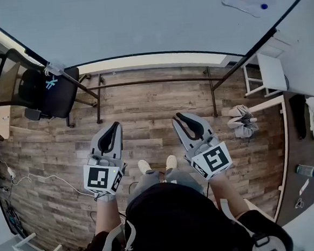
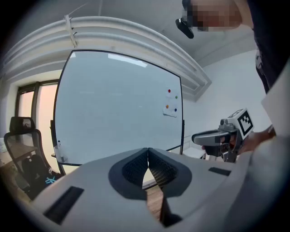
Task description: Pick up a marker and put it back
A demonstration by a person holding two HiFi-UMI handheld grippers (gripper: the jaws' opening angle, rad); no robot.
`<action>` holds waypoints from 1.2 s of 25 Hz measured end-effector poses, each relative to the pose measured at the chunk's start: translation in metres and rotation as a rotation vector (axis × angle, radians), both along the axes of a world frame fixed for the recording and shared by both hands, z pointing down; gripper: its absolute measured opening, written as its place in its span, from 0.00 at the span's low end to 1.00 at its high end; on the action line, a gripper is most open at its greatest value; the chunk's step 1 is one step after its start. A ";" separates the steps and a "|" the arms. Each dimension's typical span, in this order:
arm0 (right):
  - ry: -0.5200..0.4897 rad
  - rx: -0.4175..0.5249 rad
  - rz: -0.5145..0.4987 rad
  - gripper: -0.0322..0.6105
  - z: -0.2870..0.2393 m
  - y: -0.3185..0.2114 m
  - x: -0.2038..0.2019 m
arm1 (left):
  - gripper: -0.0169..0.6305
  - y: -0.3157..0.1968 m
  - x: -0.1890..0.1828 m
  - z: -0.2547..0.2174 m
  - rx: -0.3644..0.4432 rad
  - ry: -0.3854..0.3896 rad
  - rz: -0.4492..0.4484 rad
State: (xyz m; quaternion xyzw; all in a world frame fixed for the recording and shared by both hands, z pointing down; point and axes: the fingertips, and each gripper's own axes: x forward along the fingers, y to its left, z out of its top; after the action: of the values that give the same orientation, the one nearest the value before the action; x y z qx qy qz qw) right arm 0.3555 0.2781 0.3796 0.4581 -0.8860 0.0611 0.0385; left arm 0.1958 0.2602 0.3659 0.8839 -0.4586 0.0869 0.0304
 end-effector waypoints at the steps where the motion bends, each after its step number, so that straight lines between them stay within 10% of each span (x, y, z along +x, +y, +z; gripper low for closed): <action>1: 0.000 -0.002 -0.002 0.15 0.000 0.003 -0.002 | 0.04 0.003 0.000 -0.001 0.002 -0.001 0.004; 30: 0.074 -0.019 0.005 0.09 0.008 -0.065 -0.176 | 0.13 -0.052 -0.188 0.029 -0.026 0.073 -0.031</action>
State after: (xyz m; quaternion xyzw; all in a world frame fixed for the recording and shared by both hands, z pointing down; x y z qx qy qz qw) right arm 0.1798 0.2133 0.3871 0.4617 -0.8822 0.0528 0.0756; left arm 0.0080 0.2080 0.3947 0.8788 -0.4696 0.0598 0.0599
